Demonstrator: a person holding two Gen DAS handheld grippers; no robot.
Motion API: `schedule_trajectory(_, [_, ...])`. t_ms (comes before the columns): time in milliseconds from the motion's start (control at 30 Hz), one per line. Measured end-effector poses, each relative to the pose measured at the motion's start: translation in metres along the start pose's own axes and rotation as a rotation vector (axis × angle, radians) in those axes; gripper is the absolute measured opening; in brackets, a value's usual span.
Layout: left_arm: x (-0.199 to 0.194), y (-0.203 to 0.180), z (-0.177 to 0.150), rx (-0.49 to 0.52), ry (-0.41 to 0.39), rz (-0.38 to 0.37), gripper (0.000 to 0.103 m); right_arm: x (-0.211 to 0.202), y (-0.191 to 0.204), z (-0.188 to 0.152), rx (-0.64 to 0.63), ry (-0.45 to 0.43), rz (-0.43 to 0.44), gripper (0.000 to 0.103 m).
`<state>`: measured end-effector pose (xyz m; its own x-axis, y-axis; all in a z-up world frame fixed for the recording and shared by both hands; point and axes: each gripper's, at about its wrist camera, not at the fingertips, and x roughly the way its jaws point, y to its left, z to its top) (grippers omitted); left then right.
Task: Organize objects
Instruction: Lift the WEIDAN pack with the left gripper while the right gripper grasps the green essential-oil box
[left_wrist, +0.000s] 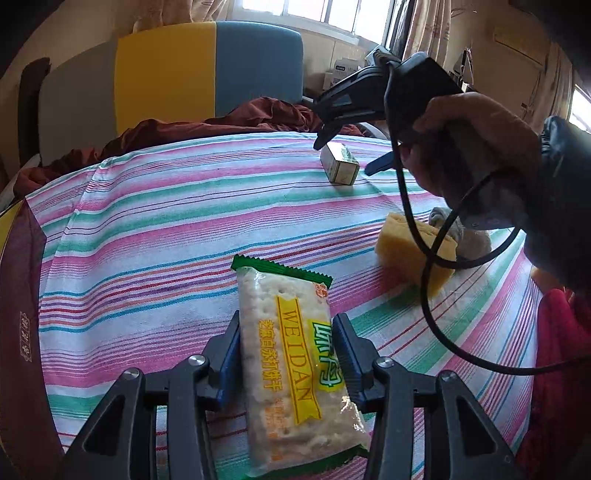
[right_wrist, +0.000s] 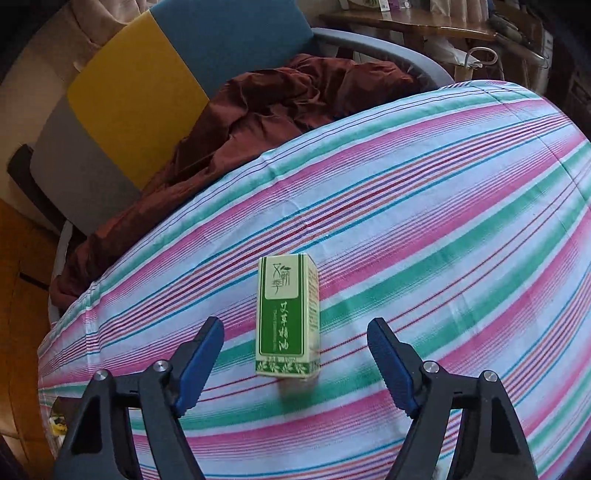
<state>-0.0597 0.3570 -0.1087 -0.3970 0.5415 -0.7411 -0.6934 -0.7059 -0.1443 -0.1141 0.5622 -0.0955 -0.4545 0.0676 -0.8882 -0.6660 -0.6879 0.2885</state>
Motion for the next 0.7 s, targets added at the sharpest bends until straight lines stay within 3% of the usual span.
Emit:
schedule_trajectory(33, [0.000, 0.000, 0.000, 0.000, -0.001, -0.001, 0.047, 0.005, 0.004, -0.001, -0.026, 0.021, 0.002, 0.040])
schedule_trajectory(67, [-0.001, 0.000, 0.000, 0.000, -0.002, -0.001, 0.047, 0.007, 0.008, -0.004, -0.063, 0.029, -0.016, 0.034])
schedule_trajectory(100, [0.000, 0.000, 0.000, 0.000, -0.003, -0.001, 0.047, 0.004, 0.015, -0.009, -0.112, 0.018, -0.028, 0.033])
schedule_trajectory(300, [-0.001, 0.000, -0.001, 0.004, -0.006, 0.002, 0.047, -0.012, 0.048, -0.074, -0.324, 0.121, 0.102, 0.033])
schedule_trajectory(433, [-0.002, 0.000, 0.002, 0.001, -0.005, 0.001, 0.045, -0.025, 0.058, -0.111, -0.371, 0.150, 0.150, 0.033])
schedule_trajectory(700, [-0.015, 0.002, -0.005, -0.025, 0.009, 0.016, 0.042, -0.023, 0.057, -0.122, -0.415, 0.111, 0.135, 0.032])
